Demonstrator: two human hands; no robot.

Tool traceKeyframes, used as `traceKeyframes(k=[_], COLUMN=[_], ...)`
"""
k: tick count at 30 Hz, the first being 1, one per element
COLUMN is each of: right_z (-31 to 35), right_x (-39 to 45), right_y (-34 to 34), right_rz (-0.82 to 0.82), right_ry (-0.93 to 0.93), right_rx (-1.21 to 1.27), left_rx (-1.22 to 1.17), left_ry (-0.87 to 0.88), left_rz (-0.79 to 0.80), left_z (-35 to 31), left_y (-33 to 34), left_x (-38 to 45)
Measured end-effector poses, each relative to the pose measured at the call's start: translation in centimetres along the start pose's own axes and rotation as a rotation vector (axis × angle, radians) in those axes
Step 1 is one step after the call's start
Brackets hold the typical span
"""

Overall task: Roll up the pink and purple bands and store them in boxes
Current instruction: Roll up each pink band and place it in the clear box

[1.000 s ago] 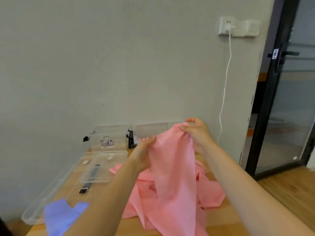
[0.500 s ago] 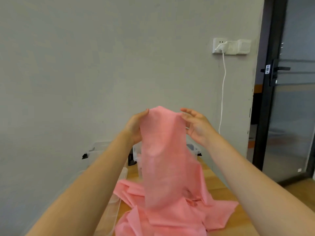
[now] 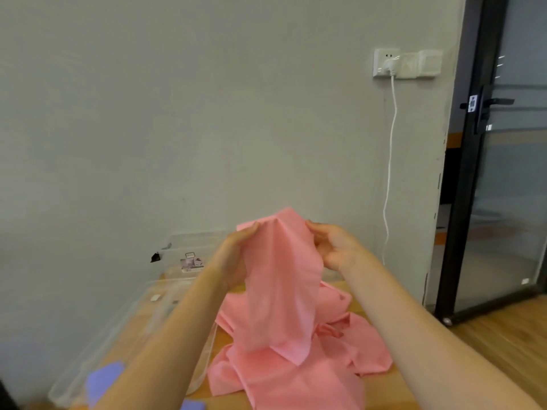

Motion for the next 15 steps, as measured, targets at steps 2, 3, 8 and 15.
traceKeyframes(k=[2,3,8,15], right_z=[-0.7,-0.8,-0.3,-1.3], right_x=[0.3,0.4,-1.9,-3.8], right_y=[-0.9,-1.1,-0.3,-3.4], right_rz=[-0.022,0.003,0.204,0.193], right_ry=[-0.057,-0.097,-0.305,-0.186], right_rx=[0.073,0.089,-0.061,-0.019], left_rx=[-0.066,-0.12,-0.422,-0.295], left_ry=[-0.043,-0.081,-0.221,-0.188], left_rz=[-0.023,0.001,0.287,0.022], left_z=[2.3,3.4,7.3,7.3], left_y=[-1.0,-1.5,-2.4,-1.3], left_x=[-0.8,-1.1,-1.9,-0.6])
Point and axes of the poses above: each hand's wrist, its own x-axis towards the middle knuckle, its own y-axis out of the palm, z = x × y, the point moved 3 cm from there along x, towards the middle knuckle, and after that the axes turned 13 degrees about x, right-handed, at the moved point
